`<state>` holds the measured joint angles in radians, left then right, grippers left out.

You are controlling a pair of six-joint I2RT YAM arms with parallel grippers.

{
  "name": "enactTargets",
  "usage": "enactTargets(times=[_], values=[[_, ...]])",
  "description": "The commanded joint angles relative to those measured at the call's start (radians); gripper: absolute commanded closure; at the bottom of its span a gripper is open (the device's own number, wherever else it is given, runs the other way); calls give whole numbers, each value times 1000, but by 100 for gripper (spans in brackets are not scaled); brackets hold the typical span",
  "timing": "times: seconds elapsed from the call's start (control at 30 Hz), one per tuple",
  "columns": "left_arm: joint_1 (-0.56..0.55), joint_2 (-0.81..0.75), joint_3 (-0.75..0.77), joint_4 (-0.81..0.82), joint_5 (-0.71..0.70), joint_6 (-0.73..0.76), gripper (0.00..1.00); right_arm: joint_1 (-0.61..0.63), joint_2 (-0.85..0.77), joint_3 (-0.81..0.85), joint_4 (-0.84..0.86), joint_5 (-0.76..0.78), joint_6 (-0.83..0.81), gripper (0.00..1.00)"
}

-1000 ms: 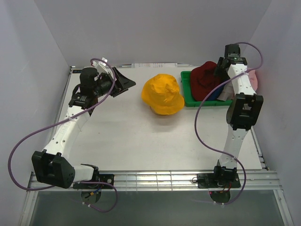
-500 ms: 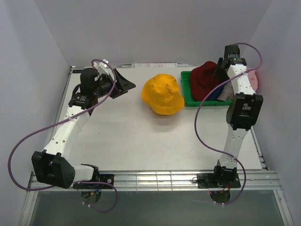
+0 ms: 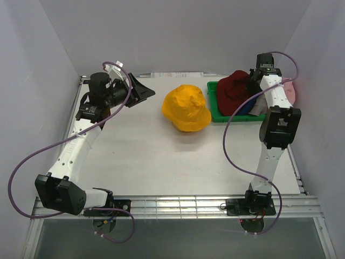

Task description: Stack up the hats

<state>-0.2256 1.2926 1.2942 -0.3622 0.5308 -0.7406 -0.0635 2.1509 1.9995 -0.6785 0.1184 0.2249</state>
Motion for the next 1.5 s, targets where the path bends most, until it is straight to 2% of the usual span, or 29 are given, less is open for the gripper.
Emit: enactTargets(times=[0.0, 0.13, 0.3, 0.63, 0.83, 1.03, 1.23, 1.47], values=[[2, -3, 45, 14, 34, 15, 27, 2, -51, 63, 4, -37, 16, 92], [2, 19, 68, 45, 52, 4, 29, 2, -112, 157, -33, -92, 40, 92], [2, 42, 93, 88, 80, -16, 36, 2, -216, 165, 10, -206, 63, 92], [0, 85, 154, 178, 121, -83, 37, 2, -393, 223, 109, -437, 201, 92], [-17, 106, 152, 293, 146, -158, 28, 2, -548, 53, 288, -594, 336, 92], [-40, 160, 139, 432, 159, -253, 24, 10, -617, 35, 373, -732, 468, 92], [-109, 227, 166, 511, 132, -306, 20, 22, -687, -17, 444, -815, 550, 92], [-188, 338, 235, 620, 64, -381, 19, 42, -744, -77, 468, -839, 582, 92]])
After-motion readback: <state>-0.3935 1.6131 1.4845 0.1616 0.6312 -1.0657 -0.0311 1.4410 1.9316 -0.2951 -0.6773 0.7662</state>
